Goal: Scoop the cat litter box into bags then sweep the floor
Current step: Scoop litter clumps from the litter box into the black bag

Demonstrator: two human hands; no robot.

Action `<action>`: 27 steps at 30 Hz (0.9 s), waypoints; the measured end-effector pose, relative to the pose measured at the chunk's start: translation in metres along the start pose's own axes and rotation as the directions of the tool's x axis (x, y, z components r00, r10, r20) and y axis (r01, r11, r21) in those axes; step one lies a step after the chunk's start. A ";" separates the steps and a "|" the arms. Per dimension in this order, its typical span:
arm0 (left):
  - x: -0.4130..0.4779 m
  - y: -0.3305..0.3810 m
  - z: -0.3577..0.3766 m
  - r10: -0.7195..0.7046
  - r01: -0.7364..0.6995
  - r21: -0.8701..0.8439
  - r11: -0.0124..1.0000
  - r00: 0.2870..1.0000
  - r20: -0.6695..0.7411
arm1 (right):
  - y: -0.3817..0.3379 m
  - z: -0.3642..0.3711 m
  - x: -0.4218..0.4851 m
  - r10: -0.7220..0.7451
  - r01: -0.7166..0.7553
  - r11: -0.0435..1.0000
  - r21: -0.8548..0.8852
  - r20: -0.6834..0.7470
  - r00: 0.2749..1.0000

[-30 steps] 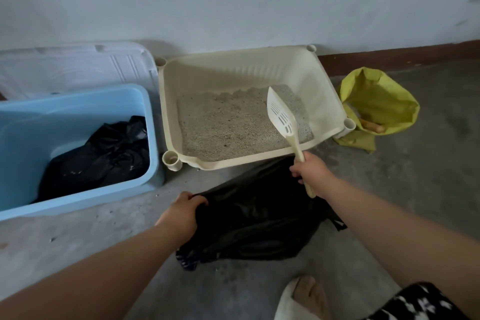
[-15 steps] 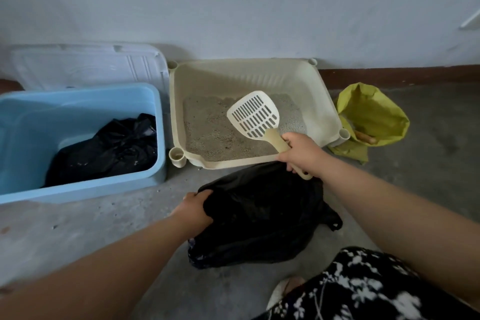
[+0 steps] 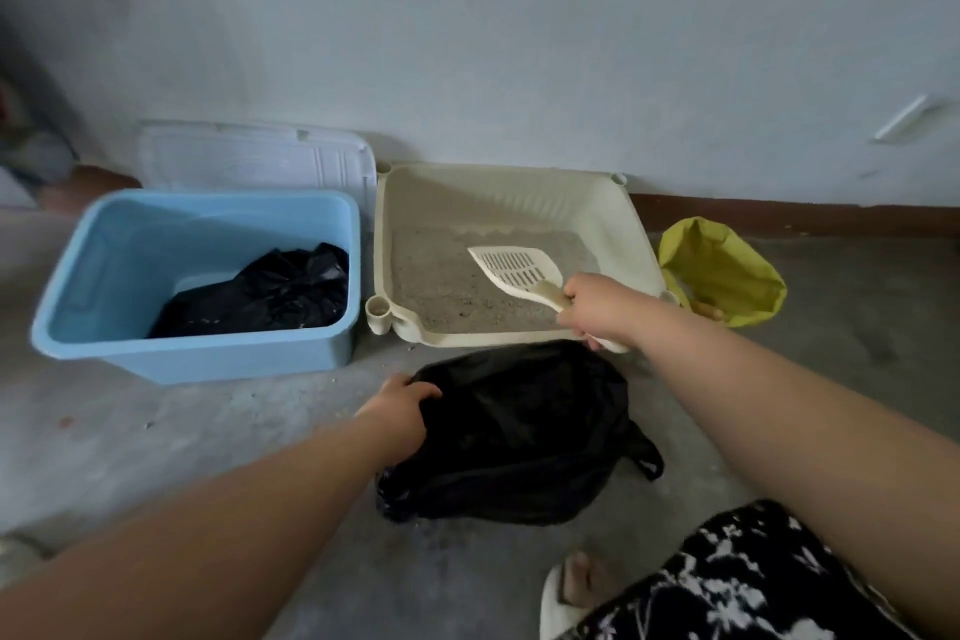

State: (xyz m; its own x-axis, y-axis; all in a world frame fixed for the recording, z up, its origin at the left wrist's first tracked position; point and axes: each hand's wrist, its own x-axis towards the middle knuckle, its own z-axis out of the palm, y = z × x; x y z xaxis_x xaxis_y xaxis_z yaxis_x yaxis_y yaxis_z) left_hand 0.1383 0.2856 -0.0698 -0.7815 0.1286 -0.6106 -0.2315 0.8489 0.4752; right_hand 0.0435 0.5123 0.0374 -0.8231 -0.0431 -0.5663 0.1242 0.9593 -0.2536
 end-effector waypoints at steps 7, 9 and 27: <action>-0.006 0.015 0.003 -0.057 0.056 0.024 0.998 0.998 0.021 | 0.009 -0.027 -0.017 0.039 -0.005 0.907 -0.421 0.071 0.997; -0.007 0.020 0.001 -0.047 0.047 0.006 0.999 0.999 0.008 | 0.003 -0.038 -0.016 0.071 -0.021 0.832 -0.555 0.070 0.995; 0.029 0.011 -0.002 -0.042 0.044 -0.020 0.999 0.997 0.060 | -0.029 -0.078 0.082 0.298 0.002 0.322 -0.947 0.103 0.949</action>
State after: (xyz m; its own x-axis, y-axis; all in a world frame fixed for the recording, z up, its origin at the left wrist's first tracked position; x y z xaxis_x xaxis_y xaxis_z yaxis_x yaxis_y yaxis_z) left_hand 0.1123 0.2981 -0.0811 -0.7348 0.1232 -0.6670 -0.2769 0.8432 0.4607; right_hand -0.0709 0.5029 0.0599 -0.6871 0.2163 -0.6936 -0.4862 0.5726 0.6601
